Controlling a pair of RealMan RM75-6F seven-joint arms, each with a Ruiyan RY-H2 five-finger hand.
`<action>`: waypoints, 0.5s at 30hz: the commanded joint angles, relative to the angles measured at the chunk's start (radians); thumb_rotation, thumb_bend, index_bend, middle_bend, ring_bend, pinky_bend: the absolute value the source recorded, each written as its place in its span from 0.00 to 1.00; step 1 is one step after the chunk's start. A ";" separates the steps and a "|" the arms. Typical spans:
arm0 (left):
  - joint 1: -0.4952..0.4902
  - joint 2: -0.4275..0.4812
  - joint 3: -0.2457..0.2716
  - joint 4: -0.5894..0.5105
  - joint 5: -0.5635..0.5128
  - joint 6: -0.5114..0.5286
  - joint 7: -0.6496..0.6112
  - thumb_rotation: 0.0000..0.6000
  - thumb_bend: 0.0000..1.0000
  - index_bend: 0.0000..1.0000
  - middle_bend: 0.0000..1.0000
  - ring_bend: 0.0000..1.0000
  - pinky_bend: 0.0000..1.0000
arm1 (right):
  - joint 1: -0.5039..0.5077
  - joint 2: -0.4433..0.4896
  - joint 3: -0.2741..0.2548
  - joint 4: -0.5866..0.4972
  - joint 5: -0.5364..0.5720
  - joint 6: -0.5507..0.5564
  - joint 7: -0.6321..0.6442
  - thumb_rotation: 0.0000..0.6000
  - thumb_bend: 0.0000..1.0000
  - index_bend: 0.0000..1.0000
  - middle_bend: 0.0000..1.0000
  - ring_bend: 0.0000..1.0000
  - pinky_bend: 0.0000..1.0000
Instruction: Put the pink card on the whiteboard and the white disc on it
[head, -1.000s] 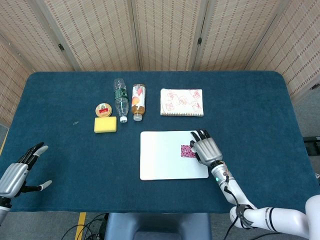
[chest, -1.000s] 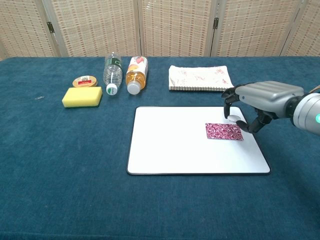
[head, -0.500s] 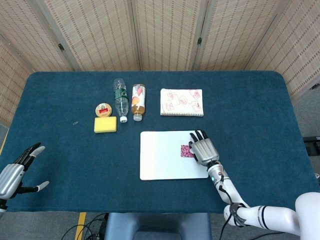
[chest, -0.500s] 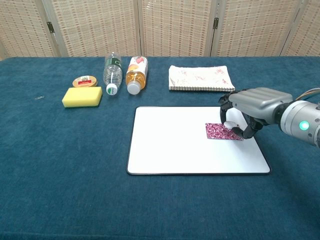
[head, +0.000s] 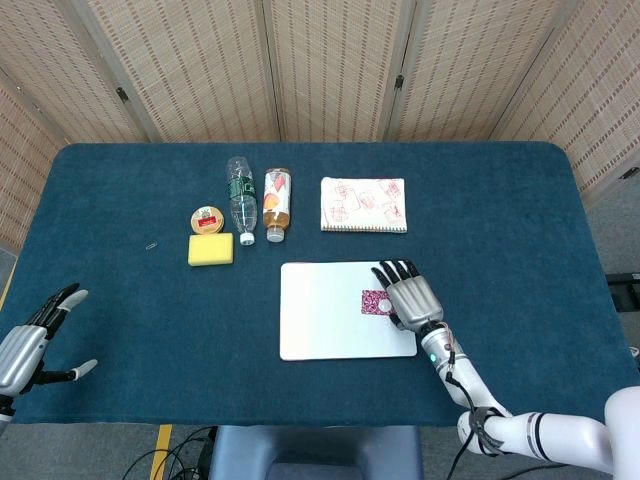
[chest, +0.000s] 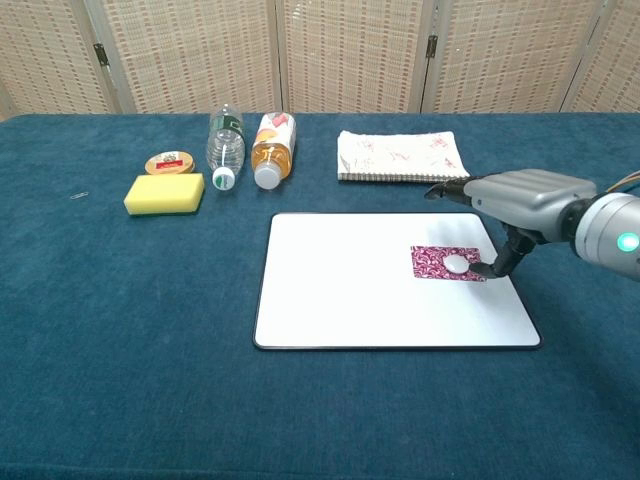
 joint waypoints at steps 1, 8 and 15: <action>0.003 -0.001 0.000 -0.005 0.000 0.004 0.020 1.00 0.22 0.03 0.00 0.02 0.20 | -0.082 0.075 -0.032 -0.070 -0.130 0.091 0.127 1.00 0.23 0.01 0.04 0.00 0.00; 0.013 -0.012 -0.011 -0.039 -0.032 0.000 0.133 1.00 0.22 0.03 0.00 0.02 0.20 | -0.251 0.192 -0.128 -0.071 -0.370 0.273 0.382 1.00 0.21 0.01 0.04 0.00 0.00; 0.024 -0.029 -0.017 -0.086 -0.044 0.008 0.262 1.00 0.22 0.03 0.00 0.02 0.20 | -0.379 0.245 -0.202 0.017 -0.510 0.405 0.494 1.00 0.21 0.00 0.03 0.00 0.00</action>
